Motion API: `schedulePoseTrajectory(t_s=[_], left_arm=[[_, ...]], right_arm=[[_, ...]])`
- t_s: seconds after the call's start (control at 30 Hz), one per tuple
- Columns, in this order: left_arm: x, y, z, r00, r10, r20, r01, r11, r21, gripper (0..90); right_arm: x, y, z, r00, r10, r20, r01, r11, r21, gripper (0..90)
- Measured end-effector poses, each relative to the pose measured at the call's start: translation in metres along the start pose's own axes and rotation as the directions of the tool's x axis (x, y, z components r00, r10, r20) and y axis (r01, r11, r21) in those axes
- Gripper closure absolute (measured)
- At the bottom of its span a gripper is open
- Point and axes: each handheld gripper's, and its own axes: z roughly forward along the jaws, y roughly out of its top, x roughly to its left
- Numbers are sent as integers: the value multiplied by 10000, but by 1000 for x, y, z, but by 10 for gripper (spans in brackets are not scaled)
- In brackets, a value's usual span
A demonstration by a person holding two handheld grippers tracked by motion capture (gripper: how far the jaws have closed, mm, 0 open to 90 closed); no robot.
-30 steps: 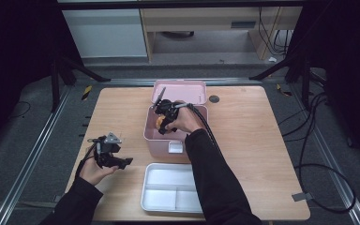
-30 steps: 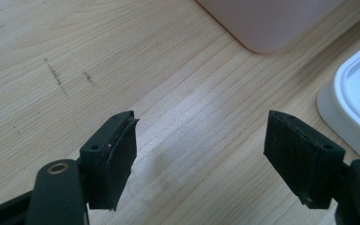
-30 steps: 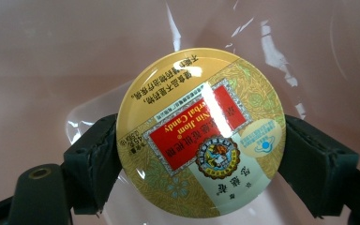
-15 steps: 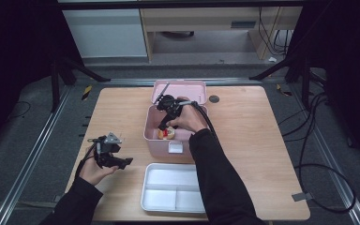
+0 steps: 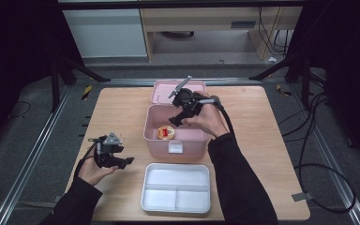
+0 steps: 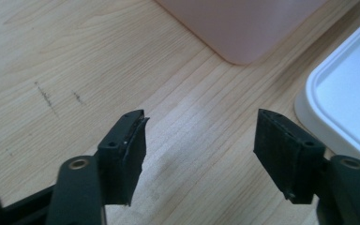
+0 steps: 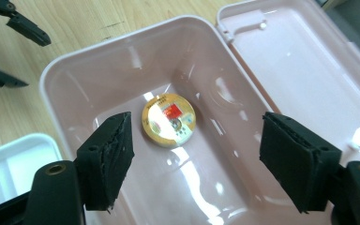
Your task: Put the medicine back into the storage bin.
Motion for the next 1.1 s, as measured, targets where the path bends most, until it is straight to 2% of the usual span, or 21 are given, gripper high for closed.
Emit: schedulePoseTrajectory(t_s=[0.1, 0.33, 0.43, 0.53, 0.7, 0.87, 1.0, 1.1], left_arm=[[-3, 2, -1, 9996, 288, 63, -288, 9995, -90, 356], [-7, 5, -5, 9986, 503, 135, -502, 9987, -75, 367], [-9, 6, -6, 9986, 531, 79, -531, 9986, -11, 367], [-12, 8, -7, 9982, 548, 259, -546, 9985, -58, 371], [-18, 11, -7, 9967, 661, 469, -661, 9978, -8, 387], [-26, 13, -6, 9933, 962, 636, -968, 9953, 69, 414], [-33, 17, -9, 9878, 1339, 793, -1348, 9909, 53, 437], [-40, 19, -10, 9825, 1603, 949, -1616, 9868, 61, 462]], right_arm=[[1, -15, -20, 9998, 47, 215, -41, 9997, -243, 284], [4, -62, -62, 9972, 50, 743, 10, 9968, -797, 309], [6, -81, -74, 9960, 125, 882, -38, 9952, -975, 318], [11, -104, -83, 9950, 125, 994, -27, 9952, -983, 320], [20, -135, -81, 9960, 256, 861, -180, 9959, -887, 321], [29, -159, -70, 9983, 202, 548, -178, 9989, -437, 327], [37, -169, -62, 9997, 64, 250, -54, 9992, -398, 342], [43, -171, -55, 9998, -155, 151, 157, 9998, -101, 349]])
